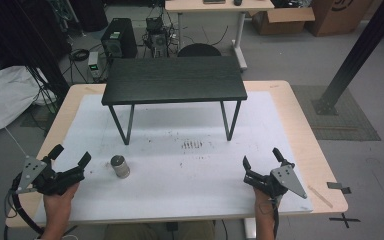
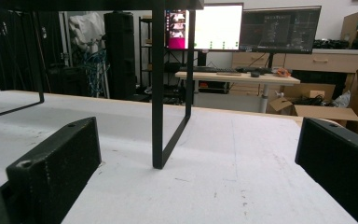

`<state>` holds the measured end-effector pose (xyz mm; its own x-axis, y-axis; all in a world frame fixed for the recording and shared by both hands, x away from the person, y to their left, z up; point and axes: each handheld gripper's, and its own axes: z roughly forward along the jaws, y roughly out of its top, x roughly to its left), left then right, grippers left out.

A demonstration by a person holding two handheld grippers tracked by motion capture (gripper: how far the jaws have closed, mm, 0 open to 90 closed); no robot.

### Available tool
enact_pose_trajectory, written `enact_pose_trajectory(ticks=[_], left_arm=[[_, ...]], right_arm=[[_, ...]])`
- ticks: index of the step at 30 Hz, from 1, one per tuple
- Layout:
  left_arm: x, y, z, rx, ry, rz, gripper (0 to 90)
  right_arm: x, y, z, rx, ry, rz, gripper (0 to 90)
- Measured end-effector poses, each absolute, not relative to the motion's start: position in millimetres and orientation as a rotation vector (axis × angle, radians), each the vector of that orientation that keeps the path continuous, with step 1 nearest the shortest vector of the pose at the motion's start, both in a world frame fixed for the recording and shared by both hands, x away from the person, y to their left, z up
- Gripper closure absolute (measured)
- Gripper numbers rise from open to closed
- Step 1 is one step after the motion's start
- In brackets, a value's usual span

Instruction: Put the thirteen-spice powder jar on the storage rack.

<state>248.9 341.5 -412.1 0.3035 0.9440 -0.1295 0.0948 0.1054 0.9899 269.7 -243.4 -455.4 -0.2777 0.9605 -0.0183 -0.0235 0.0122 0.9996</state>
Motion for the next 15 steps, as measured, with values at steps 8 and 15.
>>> enact_pose_trajectory(ticks=[8,15], left_arm=[[243.4,337.6,-403.6,1.351,1.050,0.846,0.3],[243.4,328.7,-398.4,1.427,1.011,0.820,0.3]], right_arm=[[269.7,-243.3,-455.4,1.037,1.404,1.412,0.0],[269.8,-243.4,-455.4,1.037,1.405,1.412,0.0]])
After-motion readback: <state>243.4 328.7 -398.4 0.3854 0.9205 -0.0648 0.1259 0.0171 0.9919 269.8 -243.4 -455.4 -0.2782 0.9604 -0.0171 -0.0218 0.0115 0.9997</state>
